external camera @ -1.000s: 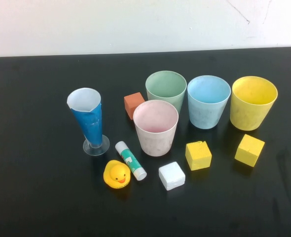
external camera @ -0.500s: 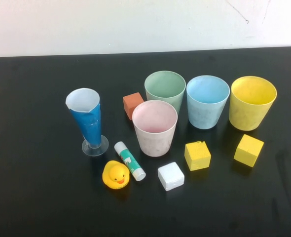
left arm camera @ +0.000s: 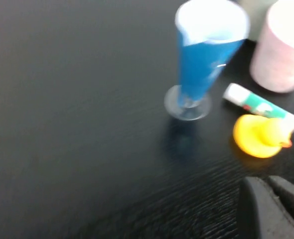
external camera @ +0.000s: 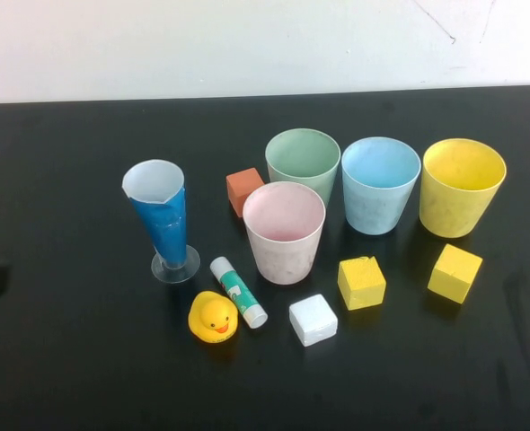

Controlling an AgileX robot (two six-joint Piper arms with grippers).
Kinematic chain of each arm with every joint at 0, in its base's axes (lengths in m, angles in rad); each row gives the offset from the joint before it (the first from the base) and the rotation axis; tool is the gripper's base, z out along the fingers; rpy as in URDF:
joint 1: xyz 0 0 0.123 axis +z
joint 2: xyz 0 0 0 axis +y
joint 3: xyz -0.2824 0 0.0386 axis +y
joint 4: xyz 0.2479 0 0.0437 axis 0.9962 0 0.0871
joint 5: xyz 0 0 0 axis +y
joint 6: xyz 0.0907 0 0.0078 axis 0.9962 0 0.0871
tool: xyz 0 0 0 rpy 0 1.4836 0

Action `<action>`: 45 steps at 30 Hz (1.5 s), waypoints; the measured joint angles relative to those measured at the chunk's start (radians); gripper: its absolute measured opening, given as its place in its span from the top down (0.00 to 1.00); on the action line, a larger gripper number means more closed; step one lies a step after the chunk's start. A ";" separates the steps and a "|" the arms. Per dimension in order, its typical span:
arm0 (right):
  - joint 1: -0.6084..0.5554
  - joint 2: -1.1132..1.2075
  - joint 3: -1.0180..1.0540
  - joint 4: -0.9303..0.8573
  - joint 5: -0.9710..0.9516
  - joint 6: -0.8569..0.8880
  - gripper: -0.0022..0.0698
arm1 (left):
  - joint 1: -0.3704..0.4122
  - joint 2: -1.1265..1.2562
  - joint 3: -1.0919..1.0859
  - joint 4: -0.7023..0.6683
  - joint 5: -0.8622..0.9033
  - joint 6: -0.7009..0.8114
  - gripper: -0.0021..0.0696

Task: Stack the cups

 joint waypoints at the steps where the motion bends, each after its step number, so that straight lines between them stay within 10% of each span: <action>1: 0.000 0.000 0.000 0.000 0.000 -0.002 0.97 | -0.024 0.051 -0.041 0.005 0.018 0.022 0.97; 17: 0.000 -0.002 0.000 0.000 0.011 -0.022 0.97 | -0.435 0.691 -0.537 0.168 0.135 -0.005 0.94; 26: 0.000 -0.002 0.000 0.000 0.015 -0.033 0.97 | -0.446 0.991 -0.831 0.220 0.207 -0.121 0.41; 30: 0.000 -0.002 0.000 0.000 0.014 -0.035 0.97 | -0.446 1.082 -0.897 0.236 0.226 -0.157 0.35; 38: 0.000 -0.002 0.000 0.000 0.014 -0.045 0.97 | -0.446 1.186 -0.909 0.258 0.277 -0.176 0.41; 45: 0.000 -0.002 0.000 0.000 0.014 -0.045 0.97 | -0.446 1.199 -0.911 0.264 0.300 -0.168 0.89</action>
